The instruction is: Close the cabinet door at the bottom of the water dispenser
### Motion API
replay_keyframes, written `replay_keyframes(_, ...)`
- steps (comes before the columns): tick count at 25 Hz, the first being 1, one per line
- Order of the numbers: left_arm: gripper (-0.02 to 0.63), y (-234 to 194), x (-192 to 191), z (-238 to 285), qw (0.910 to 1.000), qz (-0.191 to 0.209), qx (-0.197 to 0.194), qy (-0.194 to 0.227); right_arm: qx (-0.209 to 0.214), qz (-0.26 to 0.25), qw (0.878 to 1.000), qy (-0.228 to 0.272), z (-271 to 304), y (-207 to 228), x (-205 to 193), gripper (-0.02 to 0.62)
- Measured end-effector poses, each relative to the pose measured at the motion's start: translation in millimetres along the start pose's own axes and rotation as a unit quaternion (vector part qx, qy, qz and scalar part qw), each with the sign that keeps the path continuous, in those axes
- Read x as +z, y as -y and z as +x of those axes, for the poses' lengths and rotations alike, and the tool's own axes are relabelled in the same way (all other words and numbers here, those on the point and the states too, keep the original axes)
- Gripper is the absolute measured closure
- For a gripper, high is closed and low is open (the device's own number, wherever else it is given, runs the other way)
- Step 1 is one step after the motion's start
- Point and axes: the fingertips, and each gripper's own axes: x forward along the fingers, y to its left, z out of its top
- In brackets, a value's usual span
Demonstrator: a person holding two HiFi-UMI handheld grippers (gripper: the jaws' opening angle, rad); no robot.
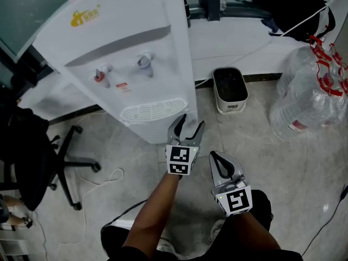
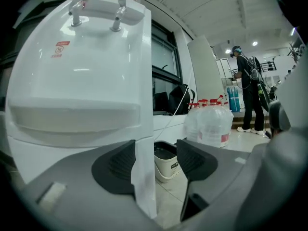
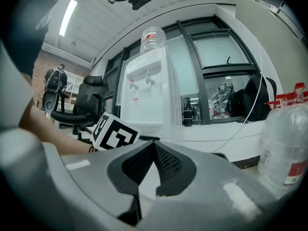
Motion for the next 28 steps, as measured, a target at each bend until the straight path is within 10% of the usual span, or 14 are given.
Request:
replay_keyframes(16, 0.324, 11.9, 34.9, -71.2, 0.9992, -0.028, 0.008, 0.028, -0.027, -0.01, 1.0, 0.011, -12.3, 1.8, 29.1, 0.592)
replay_keyframes(28, 0.589, -6.8, 234.0, -213.9, 0.9953, -0.069, 0.053, 0.041, -0.003, -0.018, 0.999, -0.042, -38.0, -49.8, 238.3, 0.592)
